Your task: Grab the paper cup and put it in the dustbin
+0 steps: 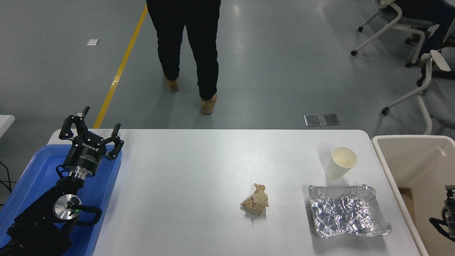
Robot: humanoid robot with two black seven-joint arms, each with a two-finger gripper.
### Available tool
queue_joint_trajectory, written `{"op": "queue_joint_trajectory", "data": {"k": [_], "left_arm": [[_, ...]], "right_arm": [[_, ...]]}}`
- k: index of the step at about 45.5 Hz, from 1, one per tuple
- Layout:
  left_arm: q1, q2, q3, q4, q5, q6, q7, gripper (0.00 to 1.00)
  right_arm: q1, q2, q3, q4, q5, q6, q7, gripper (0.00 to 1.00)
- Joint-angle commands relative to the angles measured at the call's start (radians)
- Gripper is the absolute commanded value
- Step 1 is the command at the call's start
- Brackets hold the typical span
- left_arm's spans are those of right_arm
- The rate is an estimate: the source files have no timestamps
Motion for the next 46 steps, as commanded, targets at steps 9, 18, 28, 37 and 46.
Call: {"op": "queue_joint_trajectory", "data": {"k": [9, 18, 28, 37, 46], "left_arm": [[0.0, -0.001, 0.0, 0.001, 0.0, 0.0, 0.0, 0.98], [0.0, -0.001, 0.0, 0.0, 0.0, 0.0, 0.0, 0.98], [0.0, 0.0, 0.0, 0.0, 0.0, -0.001, 0.0, 0.98], [0.0, 0.0, 0.0, 0.001, 0.0, 0.0, 0.0, 0.98], [0.0, 0.0, 0.0, 0.001, 0.0, 0.0, 0.0, 0.98]], "right_arm": [[0.0, 0.003, 0.0, 0.0, 0.0, 0.0, 0.0, 1.0], [0.0, 0.001, 0.0, 0.0, 0.0, 0.0, 0.0, 1.0], [0.0, 0.001, 0.0, -0.001, 0.0, 0.0, 0.0, 1.0], [0.002, 0.0, 0.0, -0.002, 0.0, 0.0, 0.0, 1.0], [0.008, 0.0, 0.0, -0.002, 0.0, 0.0, 0.0, 1.0]]}}
